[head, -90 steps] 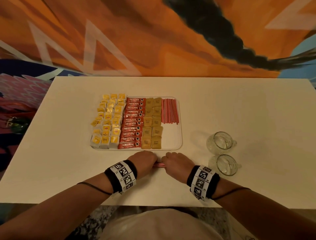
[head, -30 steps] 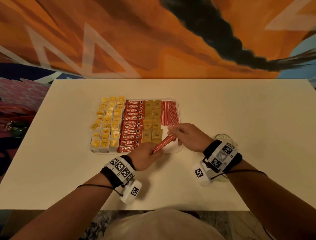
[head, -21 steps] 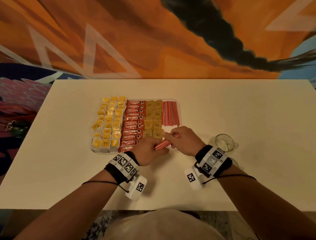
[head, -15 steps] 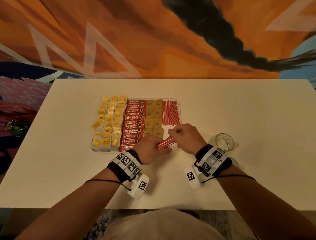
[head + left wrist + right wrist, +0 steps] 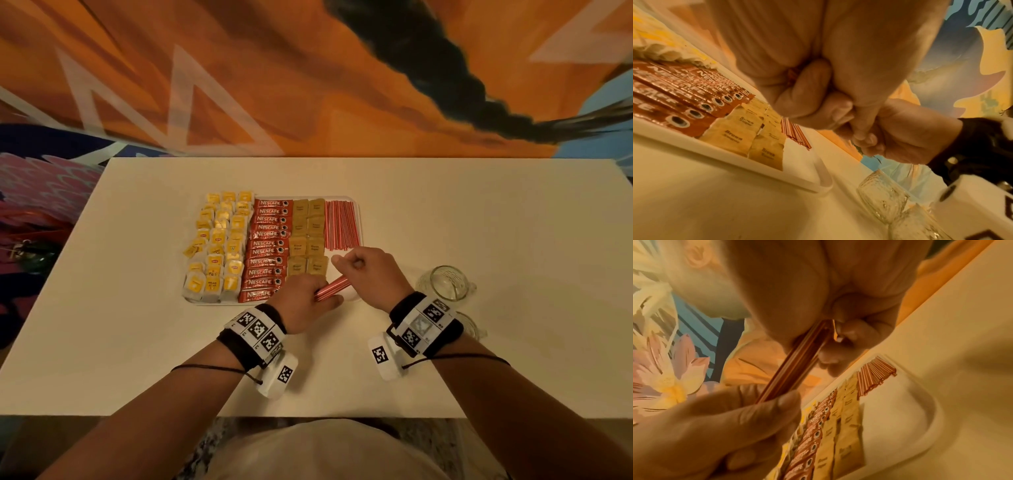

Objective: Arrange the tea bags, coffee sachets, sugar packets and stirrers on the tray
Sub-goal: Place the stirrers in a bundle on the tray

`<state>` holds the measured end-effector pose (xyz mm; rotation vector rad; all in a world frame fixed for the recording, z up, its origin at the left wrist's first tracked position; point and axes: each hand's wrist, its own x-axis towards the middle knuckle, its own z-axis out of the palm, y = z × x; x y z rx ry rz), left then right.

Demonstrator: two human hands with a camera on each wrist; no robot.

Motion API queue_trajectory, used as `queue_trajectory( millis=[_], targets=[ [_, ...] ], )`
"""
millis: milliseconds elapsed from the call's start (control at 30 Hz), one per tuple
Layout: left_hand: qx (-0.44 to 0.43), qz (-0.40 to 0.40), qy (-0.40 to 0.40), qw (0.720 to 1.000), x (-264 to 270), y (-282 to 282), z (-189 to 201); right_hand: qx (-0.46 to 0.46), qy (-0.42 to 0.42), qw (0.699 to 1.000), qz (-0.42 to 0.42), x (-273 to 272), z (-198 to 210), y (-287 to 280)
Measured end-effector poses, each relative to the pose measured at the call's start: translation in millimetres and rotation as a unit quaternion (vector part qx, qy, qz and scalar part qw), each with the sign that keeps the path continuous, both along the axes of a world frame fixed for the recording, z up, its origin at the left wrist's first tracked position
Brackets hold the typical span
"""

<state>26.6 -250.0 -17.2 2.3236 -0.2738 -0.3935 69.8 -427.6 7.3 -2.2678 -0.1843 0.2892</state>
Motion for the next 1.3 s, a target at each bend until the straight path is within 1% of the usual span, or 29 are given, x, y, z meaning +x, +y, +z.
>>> queue_trajectory(
  millis=[67, 133, 200, 267, 300, 367, 433, 467, 533, 633, 733, 833, 867, 933, 1000, 1100, 1200, 1300],
  targets=[
    [0.003, -0.006, -0.006, 1.000, 0, 2, -1, -0.015, 0.014, 0.999, 0.026, -4, 0, 2],
    [-0.004, -0.011, -0.007, 1.000, 1, 3, -4, 0.000, 0.020, 0.999, 0.029, -9, -2, 3],
    [-0.031, -0.010, -0.004, 0.999, 0, 5, -5, 0.020, 0.019, 0.999, 0.018, -9, -4, 2],
    [-0.078, -0.002, 0.009, 0.997, -1, 5, -4, 0.033, 0.007, 0.999, 0.010, -8, -6, 0],
    [-0.111, 0.016, 0.025, 0.993, -1, 6, -1, 0.042, -0.003, 0.999, 0.003, -7, -7, -2],
    [-0.172, 0.083, 0.072, 0.979, 0, 7, 7, 0.070, -0.021, 0.997, -0.016, -6, -8, -4],
    [-0.193, 0.154, 0.122, 0.961, 2, 7, 15, 0.096, -0.047, 0.994, -0.031, -7, -7, -3],
    [-0.195, 0.183, 0.137, 0.954, 4, 6, 17, 0.107, -0.059, 0.992, -0.035, -9, -7, -1],
    [-0.177, 0.218, 0.128, 0.951, 6, 0, 21, 0.124, -0.070, 0.989, -0.036, -15, -7, 5],
    [-0.120, 0.227, 0.060, 0.965, 12, -1, 18, 0.126, -0.054, 0.990, -0.020, -24, -10, 12],
    [-0.073, 0.182, 0.015, 0.980, 19, 13, 14, 0.104, 0.008, 0.992, 0.066, -29, -11, 6],
    [-0.009, 0.097, -0.027, 0.995, 24, 23, 13, 0.080, 0.078, 0.982, 0.153, -31, -13, -5],
    [0.007, 0.066, -0.035, 0.997, 26, 24, 14, 0.068, 0.088, 0.978, 0.177, -31, -13, -8],
    [0.006, 0.013, -0.022, 1.000, 30, 23, 14, 0.051, 0.100, 0.970, 0.215, -30, -10, -10],
    [-0.002, -0.032, -0.005, 0.999, 33, 21, 16, 0.053, 0.129, 0.961, 0.239, -28, -5, -9],
    [0.028, -0.086, -0.017, 0.996, 39, 15, 19, 0.057, 0.168, 0.947, 0.268, -24, 3, -5],
    [0.068, -0.123, -0.028, 0.990, 48, 7, 24, 0.063, 0.195, 0.943, 0.262, -18, 6, -1],
    [0.080, -0.130, -0.046, 0.987, 55, 2, 25, 0.059, 0.210, 0.945, 0.243, -16, 2, 4]
  ],
)
